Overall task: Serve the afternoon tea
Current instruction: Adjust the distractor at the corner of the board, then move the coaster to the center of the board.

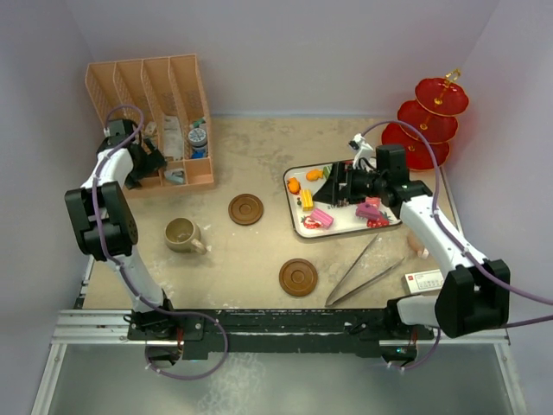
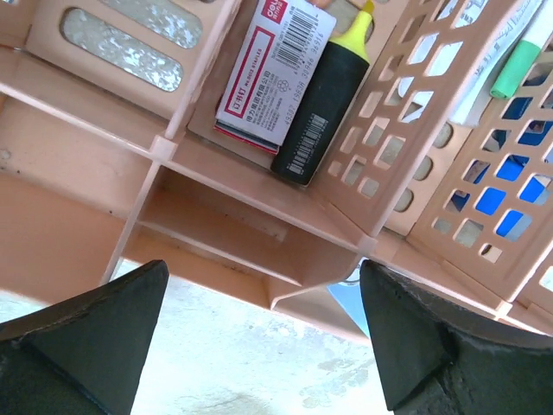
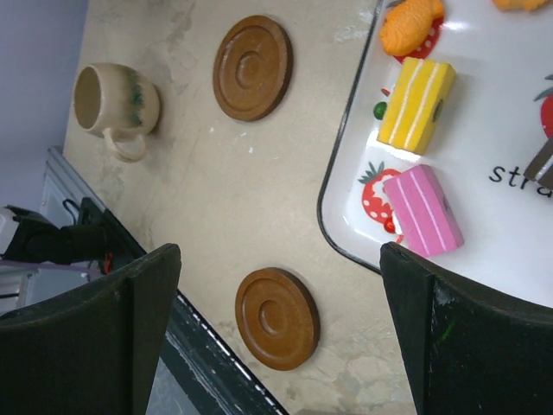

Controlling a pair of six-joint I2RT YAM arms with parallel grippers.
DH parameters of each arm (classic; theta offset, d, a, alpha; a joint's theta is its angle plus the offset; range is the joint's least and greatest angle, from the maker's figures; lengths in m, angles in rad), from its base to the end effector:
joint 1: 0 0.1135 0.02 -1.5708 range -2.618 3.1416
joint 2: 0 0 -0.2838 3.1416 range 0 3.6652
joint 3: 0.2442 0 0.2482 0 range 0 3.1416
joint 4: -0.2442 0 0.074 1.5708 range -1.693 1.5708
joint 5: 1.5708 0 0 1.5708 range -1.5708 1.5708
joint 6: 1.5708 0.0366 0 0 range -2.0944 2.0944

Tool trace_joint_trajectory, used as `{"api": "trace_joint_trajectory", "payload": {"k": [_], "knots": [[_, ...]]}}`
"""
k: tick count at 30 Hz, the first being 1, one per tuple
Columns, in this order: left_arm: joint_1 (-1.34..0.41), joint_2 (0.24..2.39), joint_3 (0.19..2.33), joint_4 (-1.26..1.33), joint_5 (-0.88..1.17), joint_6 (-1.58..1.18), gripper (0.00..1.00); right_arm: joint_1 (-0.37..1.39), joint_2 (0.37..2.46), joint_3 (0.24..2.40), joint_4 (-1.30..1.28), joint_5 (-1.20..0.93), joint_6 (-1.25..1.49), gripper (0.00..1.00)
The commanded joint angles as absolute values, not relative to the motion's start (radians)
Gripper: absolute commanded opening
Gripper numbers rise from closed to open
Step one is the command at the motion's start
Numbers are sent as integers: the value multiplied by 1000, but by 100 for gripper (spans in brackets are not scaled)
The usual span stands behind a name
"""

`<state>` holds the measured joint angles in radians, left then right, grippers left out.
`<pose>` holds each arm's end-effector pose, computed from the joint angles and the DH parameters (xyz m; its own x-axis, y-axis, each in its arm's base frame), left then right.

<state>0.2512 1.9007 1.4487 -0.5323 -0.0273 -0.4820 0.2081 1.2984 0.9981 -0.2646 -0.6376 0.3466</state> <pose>0.4027 0.1044 0.2387 -0.5929 -0.6305 -0.5009 -0.6071 0.7587 -0.2364 0.2683 0.0789 0.3176 -0.7161 0.1278 -0.6862 -0.4409 0.6793 0.5866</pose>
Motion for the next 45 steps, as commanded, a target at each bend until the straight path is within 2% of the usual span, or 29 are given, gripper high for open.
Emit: {"api": "trace_joint_trajectory", "payload": {"k": [1,6,12,17,21,24,29,37,41,45], "knots": [[265,1868,1485,-527,-69,-461,90,204,1350,1065,-297,-568,307,99],[263,1701,1401,-454,38,-486,90,204,1392,1103,-332,-374,345,99],[220,1503,1363,-485,147,-483,91,204,1414,1112,-273,-364,384,99],[-4,1319,1236,-444,165,-517,91,216,1394,1075,-244,-424,415,99],[-211,1264,1145,-351,159,-594,91,216,1292,989,-246,-280,510,99],[-343,1321,1143,-353,84,-580,91,215,1180,925,-251,-164,589,99],[-435,1502,1193,-296,32,-619,91,214,1000,840,-278,31,695,99],[-543,1887,1473,-373,-103,-635,90,214,906,819,-296,22,687,99],[-543,1992,1542,-379,-197,-618,90,213,925,828,-321,7,672,99],[-543,2088,1603,-391,-175,-581,90,213,942,835,-327,9,658,99]]}}
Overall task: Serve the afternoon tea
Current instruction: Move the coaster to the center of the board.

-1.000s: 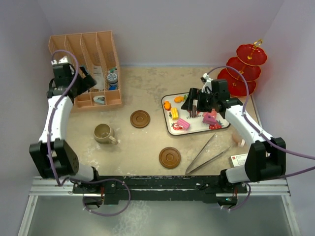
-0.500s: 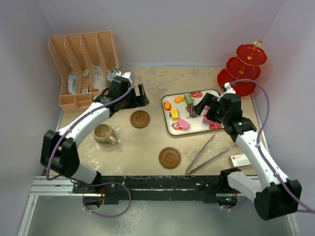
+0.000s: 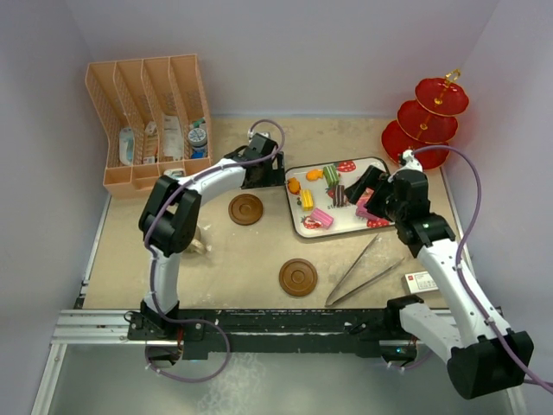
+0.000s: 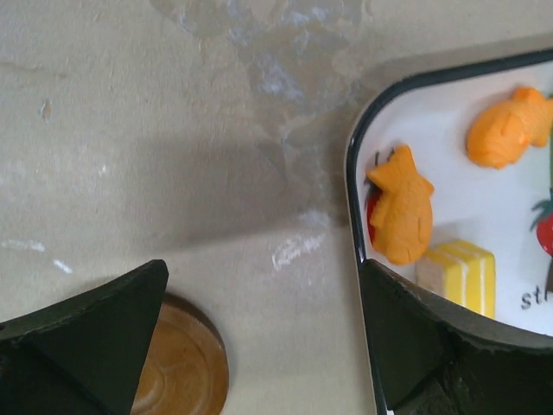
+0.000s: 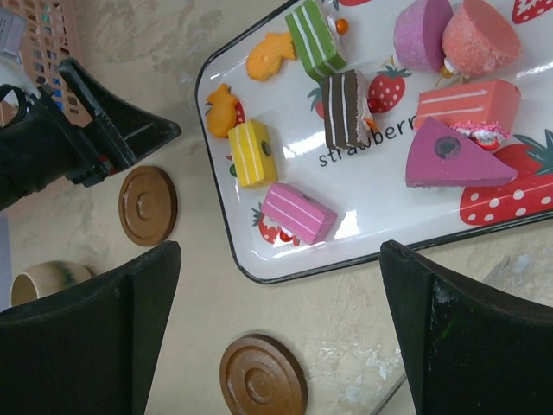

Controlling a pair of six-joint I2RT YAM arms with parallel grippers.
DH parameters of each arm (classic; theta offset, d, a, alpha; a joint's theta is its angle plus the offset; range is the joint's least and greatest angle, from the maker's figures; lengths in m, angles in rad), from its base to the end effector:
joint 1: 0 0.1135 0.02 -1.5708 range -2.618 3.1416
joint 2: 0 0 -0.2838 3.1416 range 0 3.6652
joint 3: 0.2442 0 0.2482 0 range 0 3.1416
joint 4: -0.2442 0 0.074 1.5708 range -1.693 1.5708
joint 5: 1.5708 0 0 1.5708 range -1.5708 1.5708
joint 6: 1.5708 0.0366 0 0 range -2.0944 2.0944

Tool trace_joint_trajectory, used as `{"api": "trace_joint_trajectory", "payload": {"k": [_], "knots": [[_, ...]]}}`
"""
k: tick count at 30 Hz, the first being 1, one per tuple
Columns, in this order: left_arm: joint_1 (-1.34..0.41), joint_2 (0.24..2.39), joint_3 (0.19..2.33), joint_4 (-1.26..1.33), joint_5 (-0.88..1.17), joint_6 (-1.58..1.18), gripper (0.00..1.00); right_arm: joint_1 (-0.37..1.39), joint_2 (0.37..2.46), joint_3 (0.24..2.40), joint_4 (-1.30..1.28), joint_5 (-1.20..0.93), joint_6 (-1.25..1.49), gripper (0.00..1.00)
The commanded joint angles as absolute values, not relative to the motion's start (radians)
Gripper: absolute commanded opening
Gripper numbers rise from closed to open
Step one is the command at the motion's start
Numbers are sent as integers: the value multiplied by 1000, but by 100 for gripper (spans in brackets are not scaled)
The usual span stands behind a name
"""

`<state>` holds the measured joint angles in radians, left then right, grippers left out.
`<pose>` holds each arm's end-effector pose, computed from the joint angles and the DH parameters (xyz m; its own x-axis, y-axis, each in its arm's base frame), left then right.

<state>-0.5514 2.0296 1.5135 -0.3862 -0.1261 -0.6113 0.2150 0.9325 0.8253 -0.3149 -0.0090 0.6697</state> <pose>0.3884 -0.2335 0.2147 -0.8076 -0.1718 -0.5642 -0.0124 0.9614 -0.2749 0.1930 0.0425 0.3300 -0.4512 0.5368 -0.7129 0.0749 0.8188 0.5692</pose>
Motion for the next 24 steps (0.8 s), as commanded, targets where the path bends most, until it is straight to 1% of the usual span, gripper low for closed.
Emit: {"api": "trace_joint_trajectory", "payload": {"k": [1,5,7,10,18,22,24], "knots": [[-543,2105,1606,-395,-162,-578,90,213,946,836,-328,15,655,99],[-543,2106,1544,-393,-141,-596,89,213,971,851,-354,96,646,99],[-543,2080,1491,-391,-146,-605,88,211,1005,874,-397,192,652,99],[-543,2024,1396,-397,-176,-612,88,183,1085,926,-434,261,641,99],[-543,1817,1095,-353,-231,-617,87,64,1304,1041,-406,247,614,99],[-543,1742,1005,-334,-211,-625,87,23,1401,1102,-371,266,567,99],[-544,1706,976,-330,-197,-629,87,-17,1451,1126,-350,224,547,99]]}}
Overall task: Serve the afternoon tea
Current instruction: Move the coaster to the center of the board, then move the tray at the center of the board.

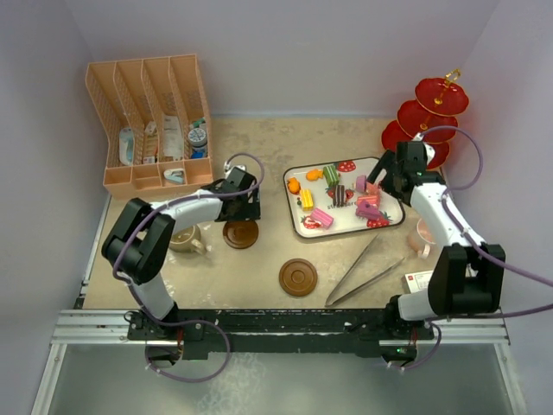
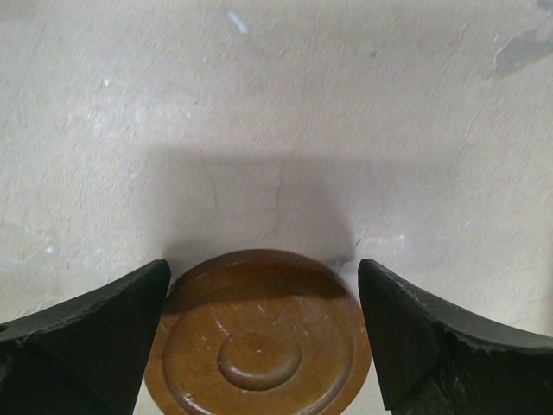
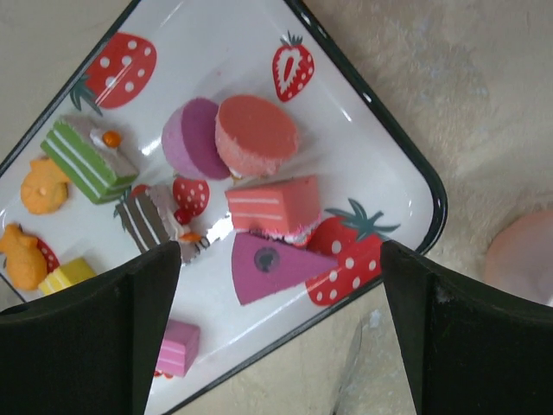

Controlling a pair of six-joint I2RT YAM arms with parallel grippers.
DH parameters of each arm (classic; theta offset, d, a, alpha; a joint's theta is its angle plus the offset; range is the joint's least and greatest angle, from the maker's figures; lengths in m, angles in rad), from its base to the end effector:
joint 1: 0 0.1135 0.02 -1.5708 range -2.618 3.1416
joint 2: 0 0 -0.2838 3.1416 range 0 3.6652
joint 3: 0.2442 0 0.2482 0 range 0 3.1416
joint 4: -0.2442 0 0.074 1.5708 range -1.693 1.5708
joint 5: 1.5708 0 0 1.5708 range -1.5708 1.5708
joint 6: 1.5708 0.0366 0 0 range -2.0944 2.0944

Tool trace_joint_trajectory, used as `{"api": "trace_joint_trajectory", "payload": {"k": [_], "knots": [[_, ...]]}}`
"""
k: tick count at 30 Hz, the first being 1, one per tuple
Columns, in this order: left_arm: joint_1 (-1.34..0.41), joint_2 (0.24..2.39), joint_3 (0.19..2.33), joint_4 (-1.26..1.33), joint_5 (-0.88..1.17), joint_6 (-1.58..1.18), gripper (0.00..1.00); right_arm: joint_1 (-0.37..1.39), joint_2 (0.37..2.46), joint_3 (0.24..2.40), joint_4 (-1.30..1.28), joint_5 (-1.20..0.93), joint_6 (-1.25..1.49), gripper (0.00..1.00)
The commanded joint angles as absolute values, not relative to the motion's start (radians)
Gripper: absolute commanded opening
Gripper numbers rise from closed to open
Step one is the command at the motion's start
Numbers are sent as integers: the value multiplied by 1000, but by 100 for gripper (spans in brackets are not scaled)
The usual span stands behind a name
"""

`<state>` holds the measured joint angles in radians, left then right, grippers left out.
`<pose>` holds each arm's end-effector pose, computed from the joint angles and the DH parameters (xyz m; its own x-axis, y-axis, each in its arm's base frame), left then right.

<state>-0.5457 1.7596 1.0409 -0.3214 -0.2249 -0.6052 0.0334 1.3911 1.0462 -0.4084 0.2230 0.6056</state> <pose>0.3030 -0.1745 0.1843 -0.8392 -0.1392 -0.5257 -0.0827 0.9881 -0.1298 0.2963 0.0018 0.2927 -0.4888 0.5391 -0.6858 0.4950 0.8188 0.2909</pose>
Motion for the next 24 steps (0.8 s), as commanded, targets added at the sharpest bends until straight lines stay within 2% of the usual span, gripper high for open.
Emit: {"api": "trace_joint_trajectory", "payload": {"k": [1,9,13,17,24], "knots": [[-545,1687,965,-331,-192,-630,87,-40,1474,1140,-343,198,541,99],[-546,1512,921,-343,-172,-655,87,-97,1585,1170,-225,163,557,98],[-550,1435,916,-347,-151,-673,87,-121,1594,1106,-76,175,586,98],[-552,1384,910,-358,-146,-682,87,-188,1583,1054,35,60,626,94],[-555,1333,909,-357,-118,-708,87,-200,1663,1073,65,42,681,92]]}}
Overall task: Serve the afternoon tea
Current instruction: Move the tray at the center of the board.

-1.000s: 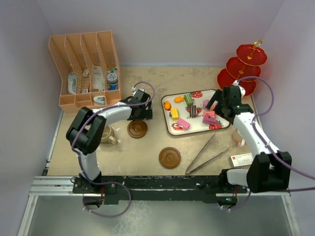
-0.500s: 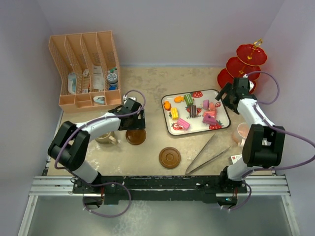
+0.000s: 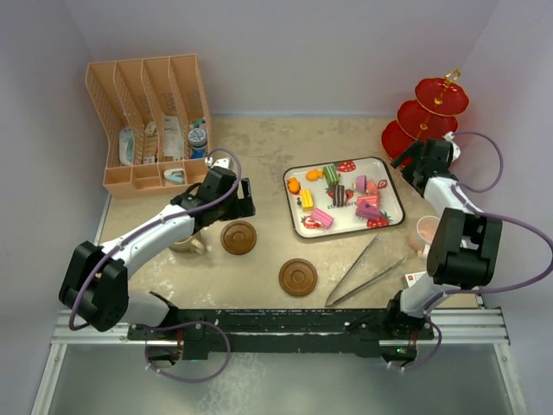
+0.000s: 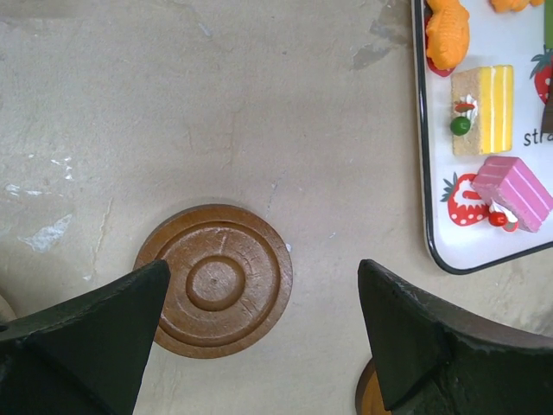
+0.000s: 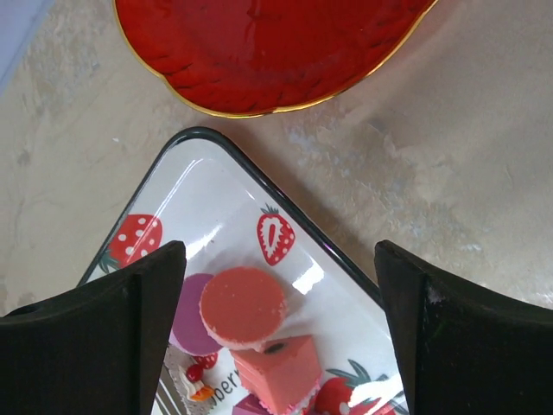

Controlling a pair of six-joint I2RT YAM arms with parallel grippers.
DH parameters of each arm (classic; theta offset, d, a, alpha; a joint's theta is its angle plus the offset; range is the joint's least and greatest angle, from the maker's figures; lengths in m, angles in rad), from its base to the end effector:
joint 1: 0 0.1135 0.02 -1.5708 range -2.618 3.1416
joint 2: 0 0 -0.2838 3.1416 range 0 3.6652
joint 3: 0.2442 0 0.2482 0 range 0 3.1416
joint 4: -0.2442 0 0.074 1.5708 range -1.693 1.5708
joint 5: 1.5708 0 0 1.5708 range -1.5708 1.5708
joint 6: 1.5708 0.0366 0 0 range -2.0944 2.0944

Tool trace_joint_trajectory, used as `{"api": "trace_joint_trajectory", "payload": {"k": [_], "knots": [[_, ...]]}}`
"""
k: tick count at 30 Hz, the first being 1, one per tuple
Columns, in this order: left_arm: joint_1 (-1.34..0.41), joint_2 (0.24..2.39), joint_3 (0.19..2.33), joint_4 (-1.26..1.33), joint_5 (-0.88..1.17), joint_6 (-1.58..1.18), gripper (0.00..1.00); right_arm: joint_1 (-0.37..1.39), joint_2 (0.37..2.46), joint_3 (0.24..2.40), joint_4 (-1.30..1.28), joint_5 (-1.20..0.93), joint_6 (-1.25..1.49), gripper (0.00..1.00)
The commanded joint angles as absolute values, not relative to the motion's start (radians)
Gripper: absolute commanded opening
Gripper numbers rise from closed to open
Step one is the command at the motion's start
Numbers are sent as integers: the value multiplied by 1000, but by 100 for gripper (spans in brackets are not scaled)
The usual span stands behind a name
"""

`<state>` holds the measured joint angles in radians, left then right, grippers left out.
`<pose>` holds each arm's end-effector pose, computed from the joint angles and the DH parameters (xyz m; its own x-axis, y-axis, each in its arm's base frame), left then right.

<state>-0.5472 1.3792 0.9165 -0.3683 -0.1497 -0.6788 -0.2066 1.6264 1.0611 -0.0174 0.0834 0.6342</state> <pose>0.2441 -0.1423 0.2569 -0.7601 -0.2639 -0.5939 -0.0624 0.9392 -0.3375 0.3552 -0.0776 0.2577 -0.2724 0.6604 -0.6998 0.5386 0.7073 0.4578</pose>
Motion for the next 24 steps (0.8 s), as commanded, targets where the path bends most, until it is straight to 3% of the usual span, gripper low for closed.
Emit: {"api": "trace_joint_trajectory", "payload": {"k": [1,24], "knots": [[-557,1324,910,-356,-114,-709,87,-200,1674,1070,74,36,686,92],[-566,1311,895,-329,-96,-715,87,-200,1817,1043,128,-63,690,91]]}}
